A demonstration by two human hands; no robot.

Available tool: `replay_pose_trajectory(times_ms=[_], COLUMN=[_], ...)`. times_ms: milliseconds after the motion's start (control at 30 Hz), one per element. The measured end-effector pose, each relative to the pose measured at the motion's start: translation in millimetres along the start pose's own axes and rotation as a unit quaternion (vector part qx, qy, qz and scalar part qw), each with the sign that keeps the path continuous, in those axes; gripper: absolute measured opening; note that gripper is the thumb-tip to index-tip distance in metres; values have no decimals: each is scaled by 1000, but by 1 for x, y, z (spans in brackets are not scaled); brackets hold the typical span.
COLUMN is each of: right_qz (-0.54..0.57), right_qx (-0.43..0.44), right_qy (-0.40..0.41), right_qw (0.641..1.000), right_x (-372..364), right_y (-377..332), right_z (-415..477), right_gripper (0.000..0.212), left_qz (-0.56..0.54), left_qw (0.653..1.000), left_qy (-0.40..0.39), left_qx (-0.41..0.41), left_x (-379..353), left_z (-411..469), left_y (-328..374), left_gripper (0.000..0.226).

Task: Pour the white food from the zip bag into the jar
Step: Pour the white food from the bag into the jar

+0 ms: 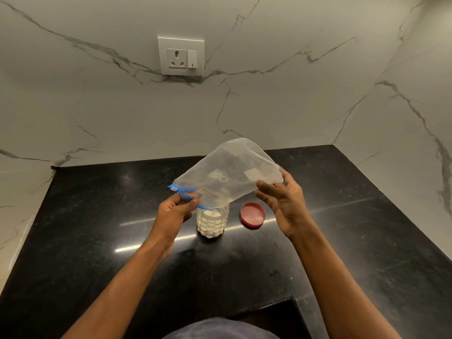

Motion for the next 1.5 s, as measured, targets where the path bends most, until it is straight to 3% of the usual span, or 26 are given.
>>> replay_pose_trajectory(times_ms=[133,267,567,700,1033,1133,1233,1367,1500], right_qz=[-46,-48,-154,-205,-206,-337,-368,-372,-280], right_qx=[-16,17,84,117,137,154,196,153,162], right_qy=[-19,-12,-16,-43,-11,-61,-42,-82,-22], right_qw=[999,999,984,971,969,927,908,912,946], right_x=[-9,-16,-21,-23,-20,-17,-9,-9,-3], right_y=[14,13,3,1,-3,2,1,3,-7], right_z=[-1,-1,-9,-11,-10,-12,-14,-15,-14], right_gripper=[48,33,34,23,26,23,15,21,15], left_qz=[2,-5,2,-6,57,91,120,125,99], left_qw=[1000,1000,999,998,996,992,987,985,988], left_qy=[0,9,30,50,28,15,31,23,14], left_qx=[5,8,26,30,-59,-91,-106,-118,-119], left_x=[1,2,3,8,7,9,11,11,10], left_z=[0,-2,-5,-4,-9,-11,-11,-11,-9], left_y=[-1,-3,-8,-12,-6,-6,-4,-2,3], left_gripper=[13,10,16,15,13,15,17,16,18])
Point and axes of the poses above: each hand's wrist, its own z-axis towards the middle knuckle, its own x-axis out of the back of the hand, y = z × x, the point moved 2 cm from there along z, towards the middle knuckle, and after that the axes turned 6 degrees about x, right-handed, at the moved point
